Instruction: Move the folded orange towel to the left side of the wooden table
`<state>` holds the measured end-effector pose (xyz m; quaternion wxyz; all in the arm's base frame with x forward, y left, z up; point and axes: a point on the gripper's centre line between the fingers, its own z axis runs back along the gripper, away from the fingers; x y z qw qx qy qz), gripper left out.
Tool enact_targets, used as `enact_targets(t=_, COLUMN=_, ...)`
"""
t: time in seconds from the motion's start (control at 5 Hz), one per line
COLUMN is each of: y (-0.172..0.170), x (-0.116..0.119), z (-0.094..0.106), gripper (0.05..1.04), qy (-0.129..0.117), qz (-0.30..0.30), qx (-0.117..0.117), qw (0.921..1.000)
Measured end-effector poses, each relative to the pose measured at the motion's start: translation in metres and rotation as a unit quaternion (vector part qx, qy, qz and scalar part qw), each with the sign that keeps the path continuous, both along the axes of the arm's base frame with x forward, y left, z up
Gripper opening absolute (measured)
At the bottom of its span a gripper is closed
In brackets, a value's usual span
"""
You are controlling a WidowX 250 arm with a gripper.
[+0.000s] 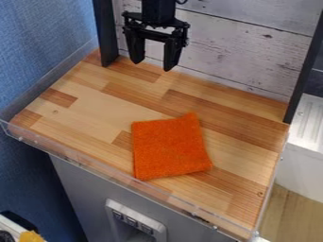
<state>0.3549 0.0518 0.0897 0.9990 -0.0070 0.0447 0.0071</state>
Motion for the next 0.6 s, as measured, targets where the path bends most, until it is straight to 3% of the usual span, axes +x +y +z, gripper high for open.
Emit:
enact_targets(t=0.4, y=-0.026, x=-0.014, z=-0.019, gripper=0.995, qy=0.003, qz=-0.086, qx=-0.005, qw=0.9963)
enact_targets(t=0.6, y=-0.028, x=-0.021, z=-0.015, gripper=0.997, qy=-0.024, qz=-0.146, qx=-0.004, qw=0.9890)
